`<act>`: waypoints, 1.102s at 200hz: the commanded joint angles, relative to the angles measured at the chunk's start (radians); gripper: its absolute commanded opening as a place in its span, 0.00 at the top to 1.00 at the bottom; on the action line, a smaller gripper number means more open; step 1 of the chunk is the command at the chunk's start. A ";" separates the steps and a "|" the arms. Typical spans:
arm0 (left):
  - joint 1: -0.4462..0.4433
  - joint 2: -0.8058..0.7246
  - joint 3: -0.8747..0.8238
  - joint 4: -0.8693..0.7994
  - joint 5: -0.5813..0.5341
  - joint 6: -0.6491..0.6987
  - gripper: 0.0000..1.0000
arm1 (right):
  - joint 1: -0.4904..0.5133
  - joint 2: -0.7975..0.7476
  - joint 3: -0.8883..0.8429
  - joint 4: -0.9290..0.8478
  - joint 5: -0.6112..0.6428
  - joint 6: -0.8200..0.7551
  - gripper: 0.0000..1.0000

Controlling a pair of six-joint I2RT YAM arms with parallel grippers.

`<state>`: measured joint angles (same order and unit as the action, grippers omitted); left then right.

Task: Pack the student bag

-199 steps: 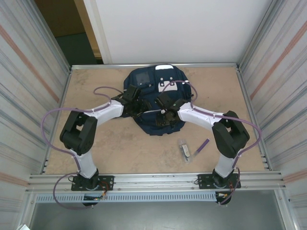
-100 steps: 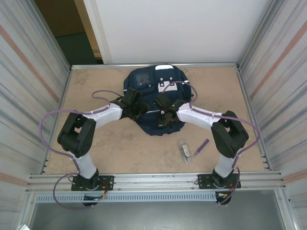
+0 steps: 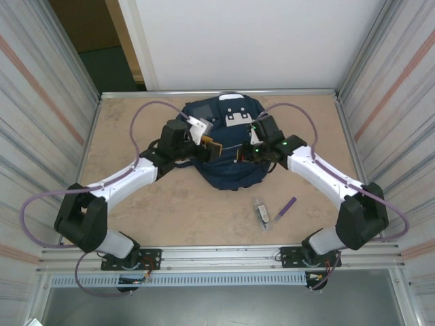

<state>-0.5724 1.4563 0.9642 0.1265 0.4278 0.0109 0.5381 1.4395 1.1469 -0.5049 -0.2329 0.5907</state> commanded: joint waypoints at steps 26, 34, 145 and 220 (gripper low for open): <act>-0.070 0.067 -0.012 0.059 0.092 0.785 0.43 | -0.052 -0.098 -0.039 0.042 -0.216 -0.048 1.00; -0.070 0.085 0.012 0.046 0.089 0.767 0.43 | -0.050 -0.111 -0.045 0.046 -0.218 -0.052 1.00; -0.158 0.082 -0.034 0.115 -0.162 0.897 1.00 | -0.051 -0.219 -0.155 0.009 -0.024 -0.245 1.00; 0.079 -0.013 -0.059 -0.093 0.287 1.013 1.00 | -0.230 -0.100 -0.243 0.181 0.239 -0.218 1.00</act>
<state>-0.5583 1.5021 0.9085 0.0845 0.5503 0.9291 0.3439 1.2945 0.9028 -0.3855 -0.0593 0.4065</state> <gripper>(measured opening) 0.068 0.046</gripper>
